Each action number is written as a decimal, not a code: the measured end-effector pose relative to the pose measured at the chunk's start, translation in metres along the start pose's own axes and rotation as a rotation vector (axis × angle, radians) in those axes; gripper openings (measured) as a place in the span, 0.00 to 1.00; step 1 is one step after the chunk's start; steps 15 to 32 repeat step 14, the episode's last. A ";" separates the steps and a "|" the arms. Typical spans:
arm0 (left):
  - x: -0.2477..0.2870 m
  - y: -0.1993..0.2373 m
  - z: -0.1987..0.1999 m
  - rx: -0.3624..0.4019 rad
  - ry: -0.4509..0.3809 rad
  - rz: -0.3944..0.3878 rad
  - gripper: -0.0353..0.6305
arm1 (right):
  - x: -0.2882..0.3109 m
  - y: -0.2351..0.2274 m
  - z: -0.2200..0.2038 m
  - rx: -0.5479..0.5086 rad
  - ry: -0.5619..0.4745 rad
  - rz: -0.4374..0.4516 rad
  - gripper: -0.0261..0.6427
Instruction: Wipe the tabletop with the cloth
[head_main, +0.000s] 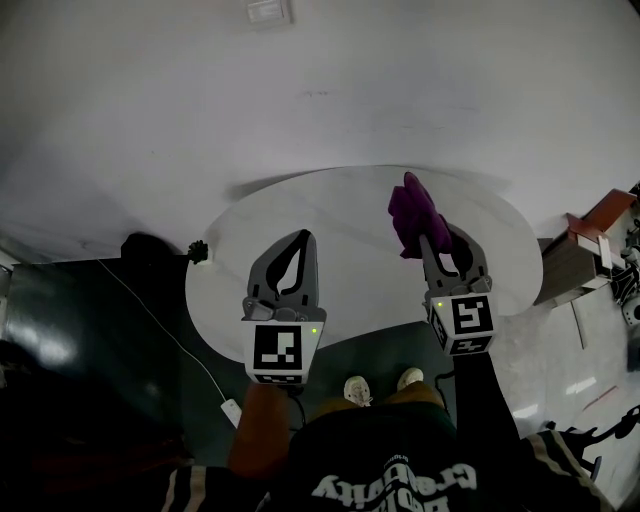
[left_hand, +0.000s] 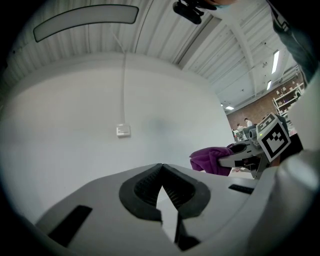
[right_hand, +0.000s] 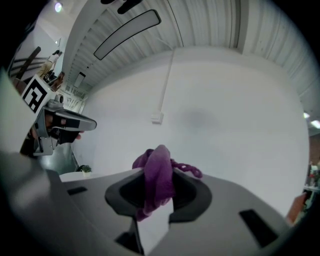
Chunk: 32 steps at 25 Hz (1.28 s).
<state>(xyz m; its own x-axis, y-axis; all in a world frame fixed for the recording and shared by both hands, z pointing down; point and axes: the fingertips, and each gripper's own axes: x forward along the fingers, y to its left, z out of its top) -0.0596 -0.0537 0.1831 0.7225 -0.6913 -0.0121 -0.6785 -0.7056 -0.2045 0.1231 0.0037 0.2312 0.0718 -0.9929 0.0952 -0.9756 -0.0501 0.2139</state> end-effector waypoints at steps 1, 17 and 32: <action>0.000 0.002 0.000 -0.002 -0.001 0.000 0.05 | 0.000 0.001 0.000 0.001 0.003 -0.001 0.21; -0.001 0.021 -0.008 -0.030 0.020 0.034 0.05 | 0.004 0.001 -0.002 -0.024 0.035 0.010 0.21; -0.001 0.021 -0.008 -0.030 0.020 0.034 0.05 | 0.004 0.001 -0.002 -0.024 0.035 0.010 0.21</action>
